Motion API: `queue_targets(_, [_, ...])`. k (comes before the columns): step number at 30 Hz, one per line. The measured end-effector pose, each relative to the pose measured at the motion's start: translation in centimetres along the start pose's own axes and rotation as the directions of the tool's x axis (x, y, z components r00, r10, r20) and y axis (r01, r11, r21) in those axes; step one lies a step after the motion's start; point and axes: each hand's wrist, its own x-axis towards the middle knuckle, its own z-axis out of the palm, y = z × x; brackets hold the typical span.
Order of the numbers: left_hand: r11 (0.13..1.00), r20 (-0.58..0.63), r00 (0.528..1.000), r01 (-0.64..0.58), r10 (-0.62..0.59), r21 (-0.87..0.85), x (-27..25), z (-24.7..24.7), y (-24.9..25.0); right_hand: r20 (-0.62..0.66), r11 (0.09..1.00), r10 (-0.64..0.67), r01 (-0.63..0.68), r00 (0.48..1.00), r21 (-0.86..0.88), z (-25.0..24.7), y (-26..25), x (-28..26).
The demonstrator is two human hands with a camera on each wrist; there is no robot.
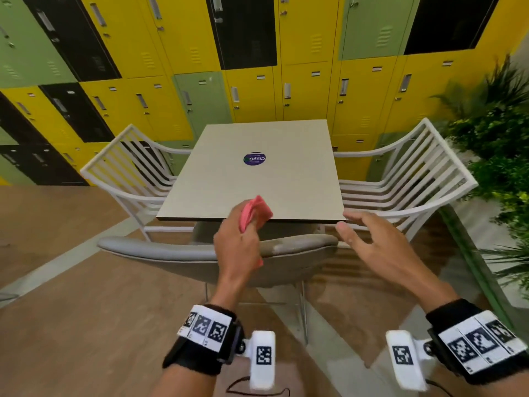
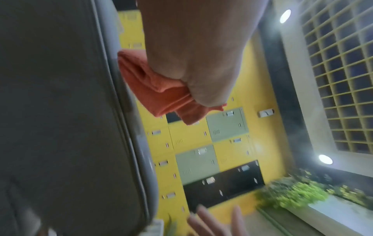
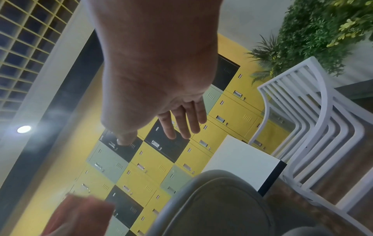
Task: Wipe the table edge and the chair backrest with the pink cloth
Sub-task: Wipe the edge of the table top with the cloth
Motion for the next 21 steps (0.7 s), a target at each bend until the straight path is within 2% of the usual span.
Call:
queue_targets(2, [0.986,-0.132,0.991,0.019,0.003,0.163,1.2,-2.1,-2.1,0.02,1.0,-0.01,0.01,1.0,0.005,0.1,0.8,0.0])
queue_targets(3, [0.977,-0.144,0.989,0.045,-0.015,0.209,1.5,-2.3,-3.1,0.027,1.0,-0.014,0.014,1.0,0.004,0.4,0.9,0.0])
queue_targets(5, [0.941,-0.08,0.996,0.058,-0.033,0.332,0.9,-1.0,-4.4,0.041,1.0,-0.015,0.015,0.999,0.009,0.6,0.9,0.0])
queue_targets(7, [0.89,-0.022,0.999,-0.029,0.044,0.456,-0.6,1.9,-4.6,0.049,1.0,-0.017,0.016,0.999,0.017,0.7,0.9,0.1])
queue_targets(12, [0.893,0.044,0.993,-0.118,0.11,0.434,-3.9,10.2,0.2,0.023,1.0,-0.003,0.002,1.0,0.007,0.0,2.0,0.3])
queue_targets(16, [0.862,0.185,0.963,-0.261,0.198,0.435,-5.4,15.1,2.3,-0.012,1.0,0.003,-0.003,1.0,0.029,-0.8,3.4,0.2])
queue_targets(19, [0.822,0.437,0.877,-0.391,0.198,0.413,-6.0,16.9,3.8,-0.046,0.998,0.014,-0.011,0.999,0.058,-1.4,4.2,0.0])
queue_targets(21, [0.886,0.554,0.821,-0.353,0.139,0.301,-5.8,16.7,4.9,-0.094,0.997,0.012,-0.005,0.995,0.075,-2.1,4.2,-0.1])
